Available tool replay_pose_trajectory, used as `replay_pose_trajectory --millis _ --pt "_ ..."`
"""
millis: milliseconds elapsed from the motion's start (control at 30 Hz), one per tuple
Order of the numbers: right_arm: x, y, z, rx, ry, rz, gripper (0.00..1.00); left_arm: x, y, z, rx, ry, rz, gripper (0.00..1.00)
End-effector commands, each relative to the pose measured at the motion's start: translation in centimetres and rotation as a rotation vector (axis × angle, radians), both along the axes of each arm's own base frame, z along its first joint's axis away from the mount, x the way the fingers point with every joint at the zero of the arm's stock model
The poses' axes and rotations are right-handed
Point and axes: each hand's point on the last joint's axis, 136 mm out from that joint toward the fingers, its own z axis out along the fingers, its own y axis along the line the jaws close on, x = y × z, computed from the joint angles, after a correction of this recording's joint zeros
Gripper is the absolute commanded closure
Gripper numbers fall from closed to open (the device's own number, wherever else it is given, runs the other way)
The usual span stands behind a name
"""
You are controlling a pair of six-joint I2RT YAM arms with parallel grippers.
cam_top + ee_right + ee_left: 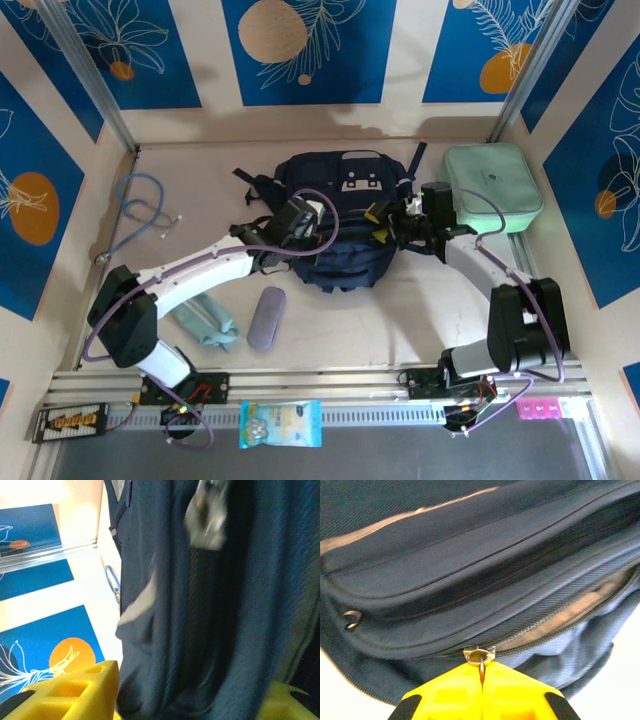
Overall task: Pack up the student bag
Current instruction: Unzip the student bag at the center of the table.
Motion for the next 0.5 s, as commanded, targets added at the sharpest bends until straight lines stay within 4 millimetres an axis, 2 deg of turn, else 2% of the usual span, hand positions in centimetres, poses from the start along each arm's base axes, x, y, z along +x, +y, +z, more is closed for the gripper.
replay_pose_trajectory --millis 0,100,333,467 --pt "-1.3 0.4 0.1 0.002 0.051 -0.06 0.49 0.4 -4.3 5.0 -0.165 -0.105 -0.137 1.0" --pt "-1.8 0.4 0.1 -0.03 0.067 -0.106 0.44 0.0 -5.5 4.6 -0.184 -0.095 -0.164 1.0" --pt "-2.0 1.6 -0.1 -0.038 0.099 -0.129 0.45 -0.7 -7.2 3.6 -0.176 -0.079 -0.214 1.0" --pt "-1.7 1.9 -0.5 -0.049 0.106 -0.128 0.55 -0.7 -7.1 3.2 -0.153 -0.081 -0.221 1.0"
